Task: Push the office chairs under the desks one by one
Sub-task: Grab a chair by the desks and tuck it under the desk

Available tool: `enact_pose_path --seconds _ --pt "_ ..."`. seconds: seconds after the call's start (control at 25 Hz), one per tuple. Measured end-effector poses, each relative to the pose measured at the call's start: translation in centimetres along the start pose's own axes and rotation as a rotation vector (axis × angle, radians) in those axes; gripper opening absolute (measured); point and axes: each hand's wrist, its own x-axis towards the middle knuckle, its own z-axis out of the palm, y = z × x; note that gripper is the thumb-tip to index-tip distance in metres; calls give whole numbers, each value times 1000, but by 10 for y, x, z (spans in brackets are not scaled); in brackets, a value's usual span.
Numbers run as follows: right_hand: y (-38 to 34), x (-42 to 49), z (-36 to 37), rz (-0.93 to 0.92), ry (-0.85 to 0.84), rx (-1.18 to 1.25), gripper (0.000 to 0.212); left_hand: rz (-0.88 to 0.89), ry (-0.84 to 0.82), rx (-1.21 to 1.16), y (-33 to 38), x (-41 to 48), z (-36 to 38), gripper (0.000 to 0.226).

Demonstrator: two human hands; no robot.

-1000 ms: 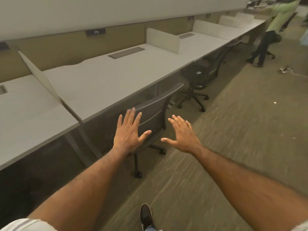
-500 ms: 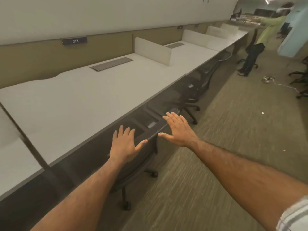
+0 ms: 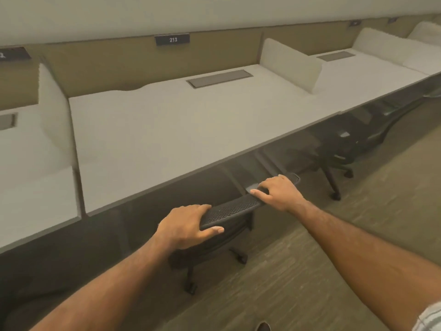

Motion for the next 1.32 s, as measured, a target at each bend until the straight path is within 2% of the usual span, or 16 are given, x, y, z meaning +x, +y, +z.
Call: enact_pose_path --seconds 0.08,0.24,0.52,1.04,1.32 --pt "12 12 0 -52 70 -35 83 -34 28 25 7 12 -5 90" --pt "37 28 -6 -136 48 -112 85 -98 54 63 33 26 -3 96" --pt "55 35 -5 -226 101 -75 82 -179 83 117 50 33 -6 94" --pt "47 43 -2 -228 159 18 73 -123 105 222 8 54 -16 94" --pt "37 63 5 -153 163 -50 71 -68 111 189 -43 90 -26 97"
